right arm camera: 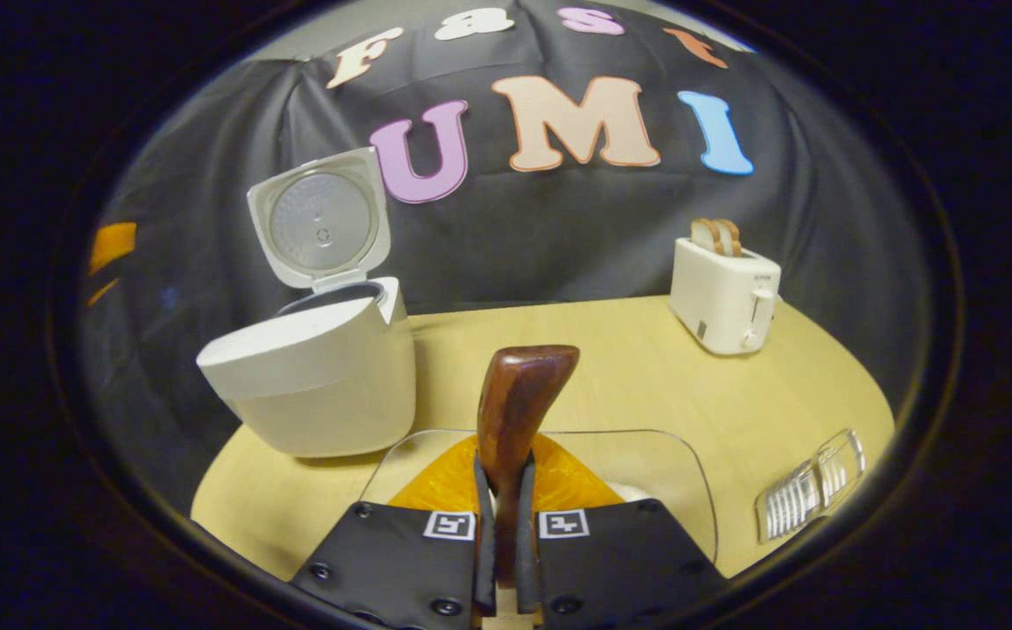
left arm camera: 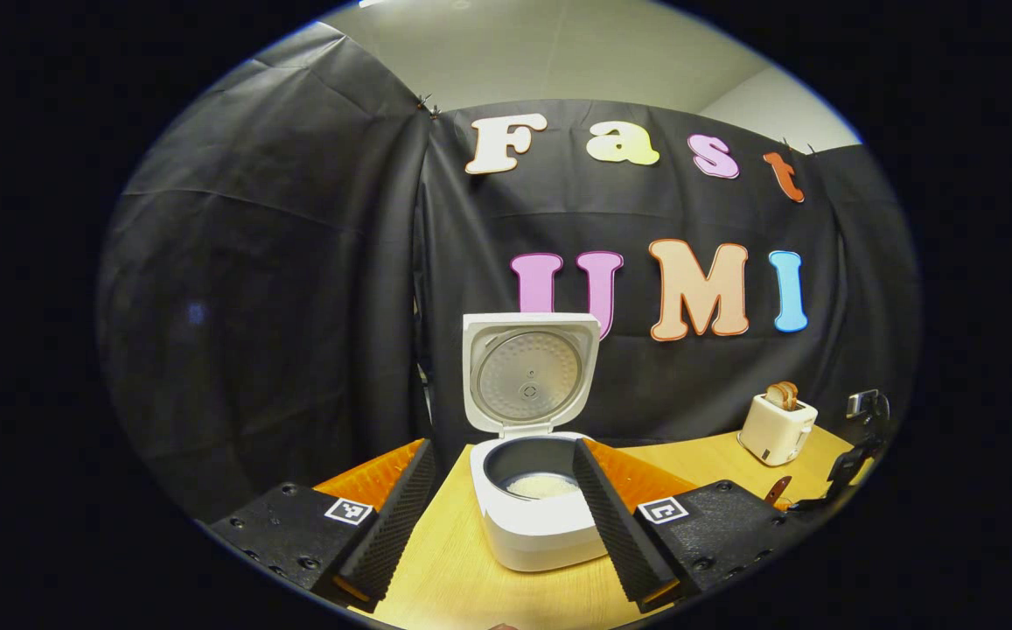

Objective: Close the left gripper, press the button to open the rice cooker; take a wooden spoon from the chopstick holder with the right hand, scoop a spoonful of rice and pour it into the rice cooker, then put the wooden spoon back into the chopstick holder.

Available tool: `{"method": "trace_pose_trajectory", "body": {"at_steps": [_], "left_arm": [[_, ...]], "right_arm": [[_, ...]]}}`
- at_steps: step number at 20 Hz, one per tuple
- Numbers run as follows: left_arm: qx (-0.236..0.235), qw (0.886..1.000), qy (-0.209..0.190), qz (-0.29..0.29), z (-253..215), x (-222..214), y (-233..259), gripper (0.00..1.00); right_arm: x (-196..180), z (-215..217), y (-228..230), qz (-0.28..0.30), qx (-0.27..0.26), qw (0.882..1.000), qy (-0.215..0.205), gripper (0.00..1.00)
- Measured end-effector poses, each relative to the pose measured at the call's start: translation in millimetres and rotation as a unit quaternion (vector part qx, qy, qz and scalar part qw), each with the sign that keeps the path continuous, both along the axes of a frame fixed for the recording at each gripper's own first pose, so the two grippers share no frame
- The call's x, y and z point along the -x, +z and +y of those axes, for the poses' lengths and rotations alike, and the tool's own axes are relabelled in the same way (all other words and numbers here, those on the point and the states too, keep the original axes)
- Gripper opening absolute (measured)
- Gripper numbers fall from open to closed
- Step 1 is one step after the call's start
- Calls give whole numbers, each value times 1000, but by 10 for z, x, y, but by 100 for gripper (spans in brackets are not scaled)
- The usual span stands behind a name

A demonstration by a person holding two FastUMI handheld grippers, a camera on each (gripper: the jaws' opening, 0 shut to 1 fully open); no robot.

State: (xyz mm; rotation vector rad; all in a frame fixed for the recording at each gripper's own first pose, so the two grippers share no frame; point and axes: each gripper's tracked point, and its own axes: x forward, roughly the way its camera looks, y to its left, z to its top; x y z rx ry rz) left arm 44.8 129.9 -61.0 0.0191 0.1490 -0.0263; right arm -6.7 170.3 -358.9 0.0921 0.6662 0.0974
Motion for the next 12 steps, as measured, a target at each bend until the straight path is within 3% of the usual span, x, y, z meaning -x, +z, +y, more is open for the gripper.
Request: {"method": "trace_pose_trajectory", "body": {"at_steps": [5, 12], "left_arm": [[0, 1000, -4, 1, -19, 23, 13, 94], [-7, 1000, -9, -1, -96, 40, 28, 94]], "right_arm": [[31, -163, -53, 58, -116, 988, -82, 13], [-40, -485, 120, 70, -202, 964, -156, 11]]}}
